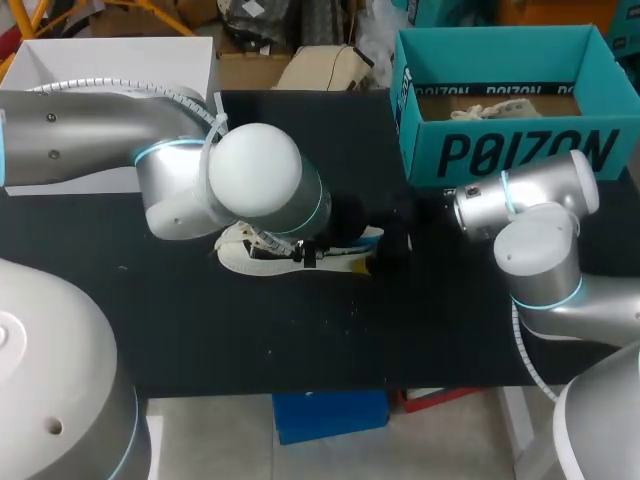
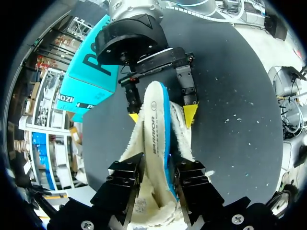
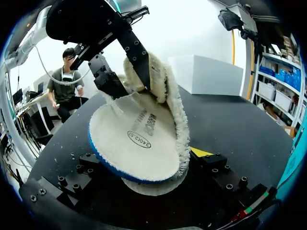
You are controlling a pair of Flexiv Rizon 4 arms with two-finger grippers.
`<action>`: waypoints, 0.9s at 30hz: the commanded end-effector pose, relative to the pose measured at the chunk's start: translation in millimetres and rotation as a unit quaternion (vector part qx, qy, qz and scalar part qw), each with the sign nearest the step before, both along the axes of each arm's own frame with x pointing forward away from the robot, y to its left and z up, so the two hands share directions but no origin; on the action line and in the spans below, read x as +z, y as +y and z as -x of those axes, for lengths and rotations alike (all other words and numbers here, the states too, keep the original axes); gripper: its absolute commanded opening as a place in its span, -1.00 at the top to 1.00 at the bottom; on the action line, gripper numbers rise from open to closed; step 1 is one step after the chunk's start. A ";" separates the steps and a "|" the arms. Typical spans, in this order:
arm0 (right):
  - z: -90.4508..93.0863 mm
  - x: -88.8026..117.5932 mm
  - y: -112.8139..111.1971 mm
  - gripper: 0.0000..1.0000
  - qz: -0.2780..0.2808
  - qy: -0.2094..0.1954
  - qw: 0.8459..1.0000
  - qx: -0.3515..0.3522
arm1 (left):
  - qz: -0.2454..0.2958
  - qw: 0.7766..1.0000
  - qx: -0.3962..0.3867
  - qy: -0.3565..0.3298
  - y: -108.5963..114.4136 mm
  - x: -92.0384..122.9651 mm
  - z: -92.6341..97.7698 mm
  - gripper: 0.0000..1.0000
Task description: Take the shoe out of the shoebox, open the shoe tongue, remove and reinsert the insole, then place the shoe into the shoebox
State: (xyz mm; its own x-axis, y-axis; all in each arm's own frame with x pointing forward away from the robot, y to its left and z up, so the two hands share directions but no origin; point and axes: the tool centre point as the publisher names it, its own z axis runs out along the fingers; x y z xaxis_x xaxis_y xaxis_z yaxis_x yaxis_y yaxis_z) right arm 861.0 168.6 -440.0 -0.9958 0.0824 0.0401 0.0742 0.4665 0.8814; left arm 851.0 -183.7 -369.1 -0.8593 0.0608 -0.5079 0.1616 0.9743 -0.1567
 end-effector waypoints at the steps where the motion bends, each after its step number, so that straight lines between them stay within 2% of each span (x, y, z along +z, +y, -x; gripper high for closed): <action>1: -1.0 -2.4 -1.3 1.00 0.000 0.000 1.000 0.000 | 0.003 1.000 -0.008 0.004 -8.9 -5.1 -4.8 0.44; 7: -1.0 -2.4 -1.3 1.00 0.000 0.000 1.000 0.000 | 0.004 1.000 -0.020 0.002 -23.7 -3.7 -7.1 0.46; 14: -1.0 -2.4 -1.3 1.00 0.000 0.000 1.000 0.000 | 0.006 1.000 -0.029 0.002 -33.2 -3.5 -9.7 0.64; 16: -1.0 -2.4 -1.3 1.00 0.000 0.000 1.000 0.000 | 0.007 1.000 -0.030 0.003 -34.8 -3.9 -10.2 0.79; 17: -1.0 -2.4 -1.3 1.00 0.000 0.000 1.000 0.000 | 0.006 1.000 -0.031 0.004 -35.4 -4.2 -10.3 1.00; 21: -1.0 -2.4 -1.3 1.00 0.000 0.000 1.000 0.000 | 0.004 0.999 -0.035 0.006 -35.1 -0.9 -5.6 1.00; 27: -1.0 -2.4 -1.3 1.00 0.000 0.000 1.000 0.000 | 0.037 0.997 -0.063 0.020 -32.5 22.8 17.6 1.00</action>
State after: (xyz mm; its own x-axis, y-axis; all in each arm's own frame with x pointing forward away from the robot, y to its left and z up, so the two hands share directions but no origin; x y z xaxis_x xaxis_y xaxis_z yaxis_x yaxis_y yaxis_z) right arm 861.1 168.5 -440.0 -0.9958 0.0825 0.0401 0.0742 0.4663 0.8815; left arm 841.7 -231.8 -359.3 -0.8661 0.1266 -0.4836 0.2580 0.9418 -0.2156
